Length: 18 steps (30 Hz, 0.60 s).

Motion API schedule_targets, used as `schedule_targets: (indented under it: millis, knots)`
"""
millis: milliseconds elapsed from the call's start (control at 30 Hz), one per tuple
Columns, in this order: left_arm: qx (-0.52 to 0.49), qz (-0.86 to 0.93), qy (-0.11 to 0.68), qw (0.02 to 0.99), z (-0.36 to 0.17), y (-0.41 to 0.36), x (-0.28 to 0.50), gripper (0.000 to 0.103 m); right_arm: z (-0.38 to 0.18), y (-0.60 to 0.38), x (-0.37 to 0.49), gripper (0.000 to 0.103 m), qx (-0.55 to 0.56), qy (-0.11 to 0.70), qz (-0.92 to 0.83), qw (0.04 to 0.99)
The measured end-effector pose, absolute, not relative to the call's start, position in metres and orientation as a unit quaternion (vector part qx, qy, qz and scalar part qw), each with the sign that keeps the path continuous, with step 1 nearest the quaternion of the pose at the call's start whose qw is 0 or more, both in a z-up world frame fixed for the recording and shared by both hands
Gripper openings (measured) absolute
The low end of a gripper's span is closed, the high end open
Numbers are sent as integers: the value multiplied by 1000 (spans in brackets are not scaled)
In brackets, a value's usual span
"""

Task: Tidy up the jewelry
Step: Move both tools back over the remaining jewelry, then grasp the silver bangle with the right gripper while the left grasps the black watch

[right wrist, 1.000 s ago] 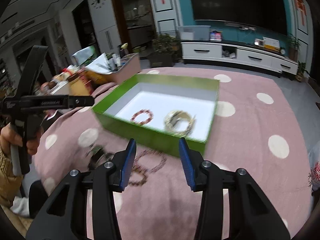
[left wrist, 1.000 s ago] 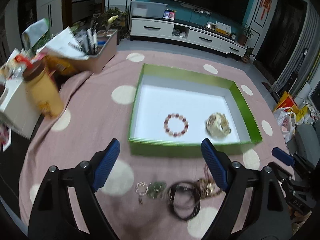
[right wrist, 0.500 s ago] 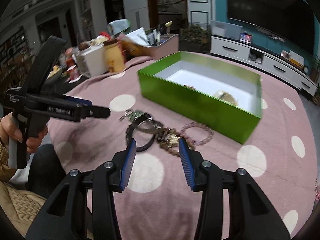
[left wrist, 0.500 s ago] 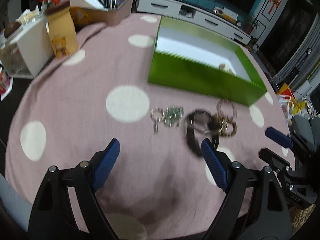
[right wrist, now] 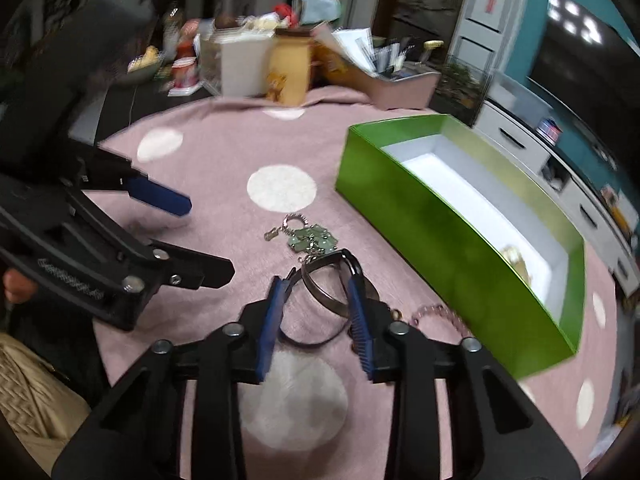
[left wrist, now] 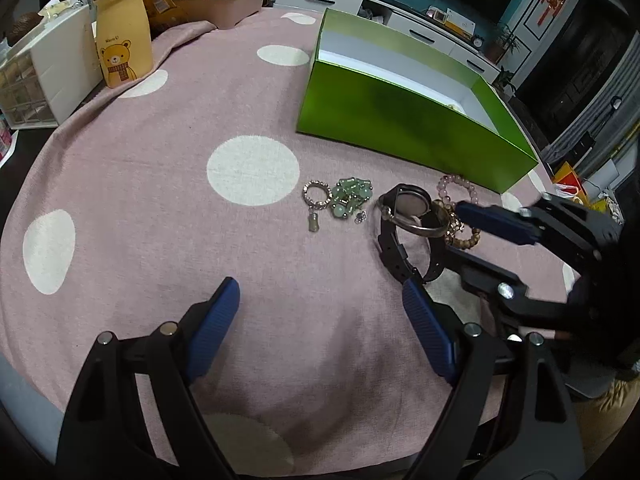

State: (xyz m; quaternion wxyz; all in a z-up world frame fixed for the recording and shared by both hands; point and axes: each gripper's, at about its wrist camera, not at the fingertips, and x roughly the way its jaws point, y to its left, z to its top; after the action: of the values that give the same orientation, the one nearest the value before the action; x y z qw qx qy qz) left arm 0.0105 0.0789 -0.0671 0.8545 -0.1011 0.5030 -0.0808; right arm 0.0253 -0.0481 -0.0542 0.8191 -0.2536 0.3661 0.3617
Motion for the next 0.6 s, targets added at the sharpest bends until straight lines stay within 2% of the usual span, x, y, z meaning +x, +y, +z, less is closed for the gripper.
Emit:
schedule_targets:
  millis: [67, 133, 200, 267, 533, 600]
  knots:
    - [-101, -86, 505, 853, -69, 77, 12, 85, -60, -41, 27, 25, -289, 368, 366, 804]
    - [-102, -91, 507, 851, -71, 76, 12, 85, -65, -36, 27, 16, -323, 364, 366, 793]
    - [-101, -99, 508, 849, -72, 72, 14, 85, -61, -37, 28, 7, -325, 359, 371, 792]
    - [-100, -105, 509, 849, -72, 68, 17, 85, -55, -41, 32, 5, -303, 355, 379, 799]
    - [-91, -122, 508, 848, -74, 48, 31, 85, -45, -94, 70, 5, -53, 395, 382, 834]
    - [-91, -122, 510, 847, -76, 44, 36, 84, -44, -104, 73, 5, -19, 390, 370, 843]
